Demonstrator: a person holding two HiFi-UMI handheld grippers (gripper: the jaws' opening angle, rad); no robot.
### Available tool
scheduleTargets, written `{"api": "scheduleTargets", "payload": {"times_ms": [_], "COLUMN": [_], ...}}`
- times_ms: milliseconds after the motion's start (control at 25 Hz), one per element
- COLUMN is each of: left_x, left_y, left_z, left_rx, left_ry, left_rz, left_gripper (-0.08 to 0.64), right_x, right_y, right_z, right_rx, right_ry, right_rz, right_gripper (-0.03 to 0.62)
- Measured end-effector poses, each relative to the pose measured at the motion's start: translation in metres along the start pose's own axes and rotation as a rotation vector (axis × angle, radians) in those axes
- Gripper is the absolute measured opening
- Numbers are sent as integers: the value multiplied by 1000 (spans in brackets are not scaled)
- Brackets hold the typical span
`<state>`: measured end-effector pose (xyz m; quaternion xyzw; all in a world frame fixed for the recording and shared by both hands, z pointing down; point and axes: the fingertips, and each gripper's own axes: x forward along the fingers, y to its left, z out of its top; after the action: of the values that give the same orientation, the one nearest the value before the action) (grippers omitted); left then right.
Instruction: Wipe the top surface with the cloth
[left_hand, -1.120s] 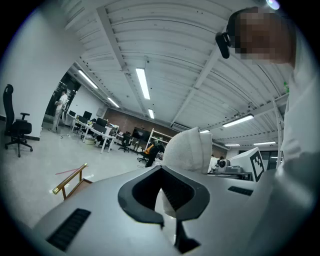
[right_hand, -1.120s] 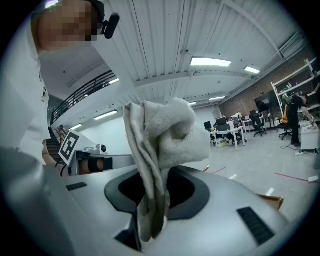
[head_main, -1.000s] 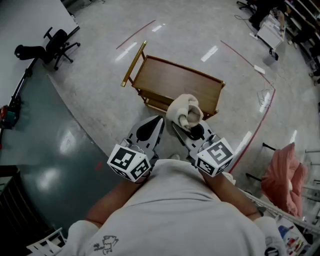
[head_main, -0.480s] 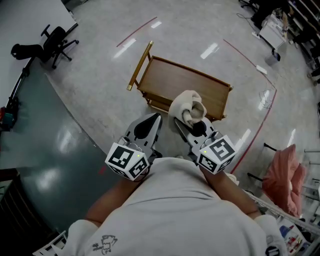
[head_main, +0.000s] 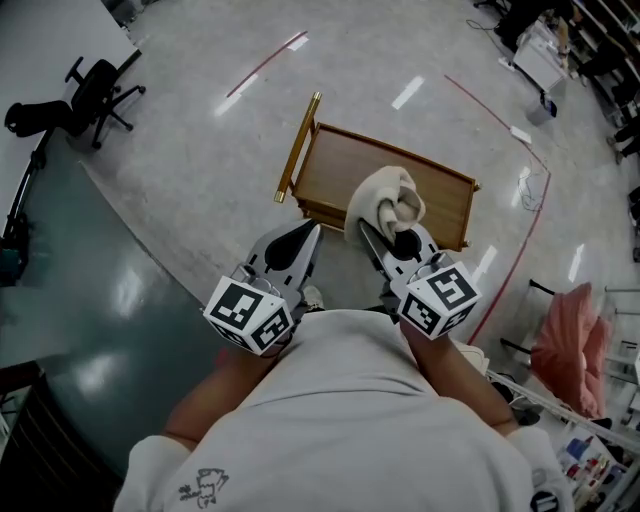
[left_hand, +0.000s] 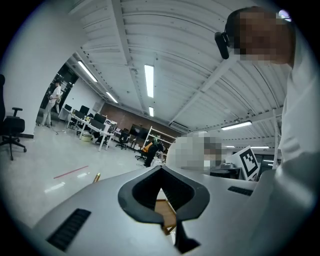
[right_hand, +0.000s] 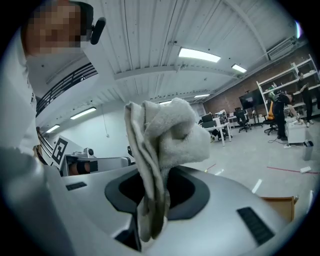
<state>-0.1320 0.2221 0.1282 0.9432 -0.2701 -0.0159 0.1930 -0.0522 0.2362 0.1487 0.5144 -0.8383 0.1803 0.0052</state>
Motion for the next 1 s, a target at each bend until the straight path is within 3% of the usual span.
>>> {"api": "scheduleTargets", "payload": {"times_ms": [240,560,800,1000], "left_x": [0,32,70,106], "left_y": [38,66,95,114], "left_z": [13,13,31,26], "left_rx": [-71,-67,1,-24], "left_ry": [-37,-26,-40,-37], "left_rz": [1,33,126,215], "left_gripper": [8,8,8,8], "right_x": [32,61,88,97], "right_y": [-4,-39,-87,-136], "right_z": [3,10,33,44], "right_rx": [0,13,5,17], "right_ry": [32,39,41,68], "right_rz": [-21,-7,36,75], "right_gripper": [101,100,101,101]}}
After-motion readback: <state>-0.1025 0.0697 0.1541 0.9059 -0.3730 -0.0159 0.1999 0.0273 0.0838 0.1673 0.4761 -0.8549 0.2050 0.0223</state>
